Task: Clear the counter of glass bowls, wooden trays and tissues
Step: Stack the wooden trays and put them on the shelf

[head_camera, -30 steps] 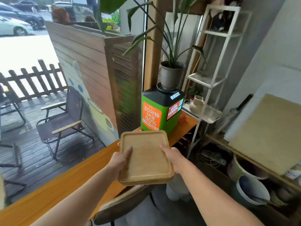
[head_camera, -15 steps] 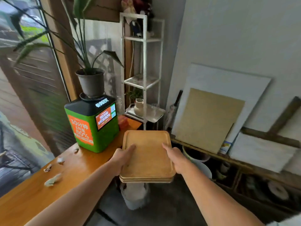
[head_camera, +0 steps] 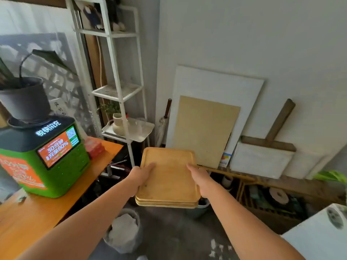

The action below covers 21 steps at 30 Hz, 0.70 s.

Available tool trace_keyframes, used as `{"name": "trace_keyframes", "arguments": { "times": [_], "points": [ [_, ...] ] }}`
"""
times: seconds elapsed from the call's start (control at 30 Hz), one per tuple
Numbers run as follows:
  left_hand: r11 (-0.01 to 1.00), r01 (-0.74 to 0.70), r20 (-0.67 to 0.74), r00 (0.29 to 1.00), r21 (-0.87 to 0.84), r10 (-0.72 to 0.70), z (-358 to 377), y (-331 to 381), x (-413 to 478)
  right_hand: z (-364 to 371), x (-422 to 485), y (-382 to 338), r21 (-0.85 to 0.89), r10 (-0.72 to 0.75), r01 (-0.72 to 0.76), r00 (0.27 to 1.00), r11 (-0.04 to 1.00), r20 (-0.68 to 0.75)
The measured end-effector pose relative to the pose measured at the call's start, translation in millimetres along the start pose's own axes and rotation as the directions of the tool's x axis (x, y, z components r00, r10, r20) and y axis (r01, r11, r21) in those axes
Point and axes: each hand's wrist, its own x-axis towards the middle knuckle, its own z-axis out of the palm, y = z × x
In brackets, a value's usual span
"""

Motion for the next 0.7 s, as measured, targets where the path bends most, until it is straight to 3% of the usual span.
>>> {"name": "trace_keyframes", "arguments": {
  "times": [0.23,0.7],
  "points": [
    [1.0,0.022,0.014,1.0,0.023,-0.022,15.5,43.5,77.5,2.0,76.6,-45.0,0.01,0.036,-0.036,0.999,0.999,-0.018],
    [0.999,0.016,-0.095,0.995,-0.05,-0.021,-17.8,192.9,256.0,57.1,248.2,-228.8,-0.057,-0.004,0.007,0.999,0.998,0.047]
  ]
}}
